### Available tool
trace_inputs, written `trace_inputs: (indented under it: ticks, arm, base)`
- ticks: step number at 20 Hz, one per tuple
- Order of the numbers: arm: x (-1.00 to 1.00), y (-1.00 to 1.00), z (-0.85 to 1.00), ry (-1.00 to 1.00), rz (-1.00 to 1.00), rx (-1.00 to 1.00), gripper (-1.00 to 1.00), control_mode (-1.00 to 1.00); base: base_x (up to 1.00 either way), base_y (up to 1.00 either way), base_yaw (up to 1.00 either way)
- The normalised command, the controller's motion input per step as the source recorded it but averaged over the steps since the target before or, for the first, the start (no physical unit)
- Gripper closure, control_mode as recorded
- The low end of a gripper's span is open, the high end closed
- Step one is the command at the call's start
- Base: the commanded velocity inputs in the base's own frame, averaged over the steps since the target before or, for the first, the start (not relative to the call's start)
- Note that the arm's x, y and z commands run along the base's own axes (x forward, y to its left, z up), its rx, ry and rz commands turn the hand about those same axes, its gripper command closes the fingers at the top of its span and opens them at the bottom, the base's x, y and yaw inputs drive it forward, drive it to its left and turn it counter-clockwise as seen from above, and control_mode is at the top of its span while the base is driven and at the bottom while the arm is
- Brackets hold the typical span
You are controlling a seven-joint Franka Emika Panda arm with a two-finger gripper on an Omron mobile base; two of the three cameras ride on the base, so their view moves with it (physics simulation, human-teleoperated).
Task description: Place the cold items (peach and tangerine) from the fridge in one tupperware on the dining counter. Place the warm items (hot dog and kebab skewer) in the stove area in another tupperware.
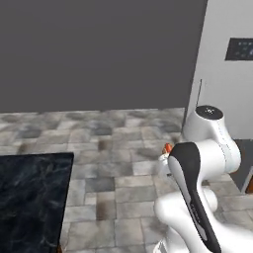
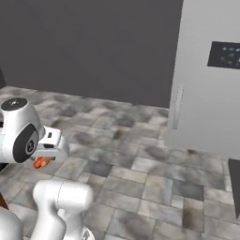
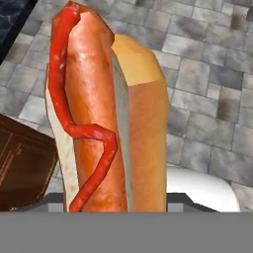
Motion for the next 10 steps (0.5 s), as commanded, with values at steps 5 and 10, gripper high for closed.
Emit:
trace_inputs:
  ticks: [5, 10]
  arm:
    - [0.0, 0.0, 0.0, 0.0, 0.0, 0.0, 1.0, 1.0]
    - [0.0, 0.0, 0.0, 0.0, 0.0, 0.0, 1.0, 1.0]
  base:
    - [0.99, -0.2, 0.42]
    - [1.0, -0.01, 0.53]
